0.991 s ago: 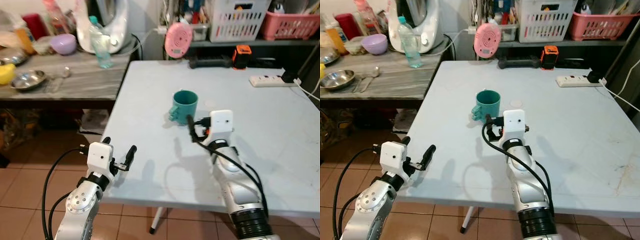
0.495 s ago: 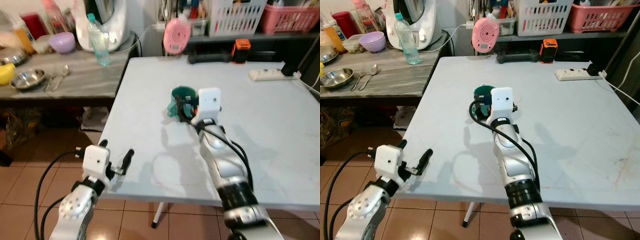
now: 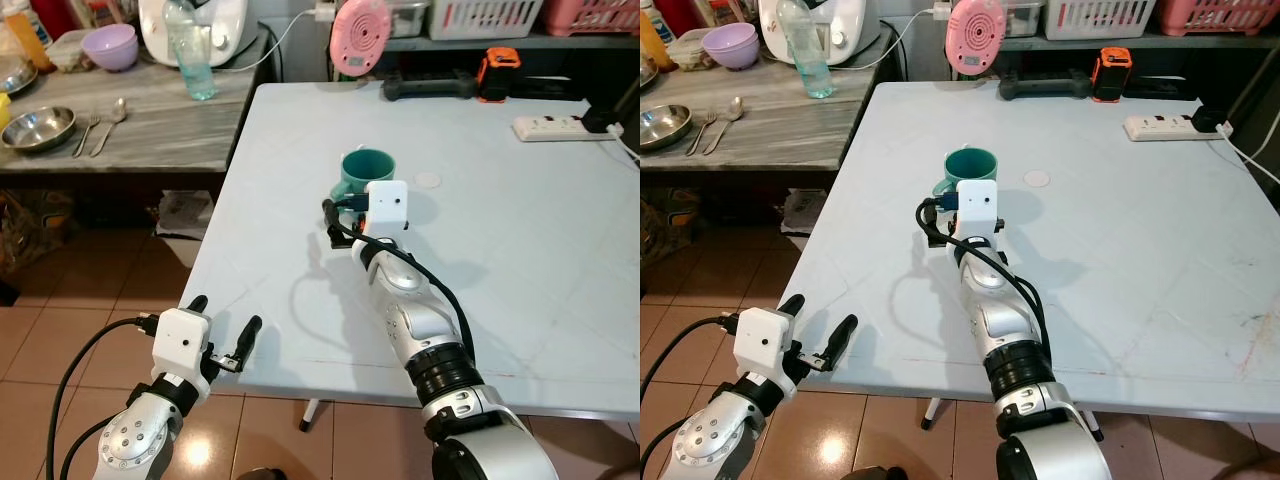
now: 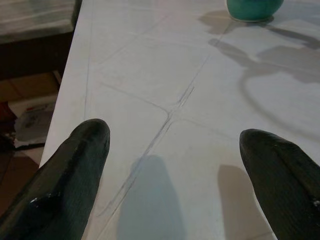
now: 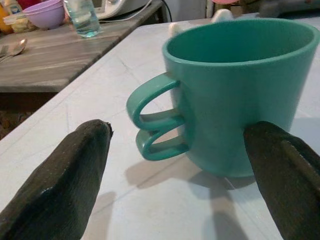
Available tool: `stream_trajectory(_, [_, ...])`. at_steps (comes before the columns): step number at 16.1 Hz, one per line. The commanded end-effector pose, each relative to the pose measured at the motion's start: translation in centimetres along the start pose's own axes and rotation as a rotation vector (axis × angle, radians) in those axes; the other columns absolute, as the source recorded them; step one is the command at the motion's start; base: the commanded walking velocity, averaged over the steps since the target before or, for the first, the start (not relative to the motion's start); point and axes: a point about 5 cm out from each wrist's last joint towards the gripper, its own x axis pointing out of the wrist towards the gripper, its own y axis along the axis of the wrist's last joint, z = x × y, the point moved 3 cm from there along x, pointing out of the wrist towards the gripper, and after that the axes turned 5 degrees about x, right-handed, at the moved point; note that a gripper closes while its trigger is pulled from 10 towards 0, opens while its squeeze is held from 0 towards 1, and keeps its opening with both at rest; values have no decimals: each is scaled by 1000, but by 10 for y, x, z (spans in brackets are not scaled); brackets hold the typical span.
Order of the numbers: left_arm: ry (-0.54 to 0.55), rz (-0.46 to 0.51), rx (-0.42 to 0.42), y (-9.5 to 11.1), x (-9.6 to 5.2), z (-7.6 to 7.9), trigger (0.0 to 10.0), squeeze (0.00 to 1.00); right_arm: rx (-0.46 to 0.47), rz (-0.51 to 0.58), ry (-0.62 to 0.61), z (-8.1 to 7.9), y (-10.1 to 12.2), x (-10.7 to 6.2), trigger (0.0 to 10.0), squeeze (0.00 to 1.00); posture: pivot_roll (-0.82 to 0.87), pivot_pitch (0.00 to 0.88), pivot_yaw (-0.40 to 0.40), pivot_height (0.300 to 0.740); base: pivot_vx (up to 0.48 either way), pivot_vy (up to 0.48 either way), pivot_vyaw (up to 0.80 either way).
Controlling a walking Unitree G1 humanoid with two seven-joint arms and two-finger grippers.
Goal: Setting the table
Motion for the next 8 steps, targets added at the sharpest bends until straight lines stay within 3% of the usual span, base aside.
stream_trajectory(1, [10,-3,5,2,-1,-3,10000,0,14,22,57,-26,7,3,10000,0,137,146,53,740,0,0,0])
stream_trajectory(5, [0,-3,5,4,2,-1,10000,0,21,10,52,-27,0,3,10000,0,134,136,50,740,0,0,0])
stream_trajectory(7, [-4,-5,3,4,2,-1,10000,0,14,12,21,-13,-1,1,10000,0,131,131,51,740,0,0,0])
stream_trajectory(8, [-7,-3,2,4,4,0,10000,0,-2,17,-18,5,-2,-2,10000,0,124,126,54,740,0,0,0])
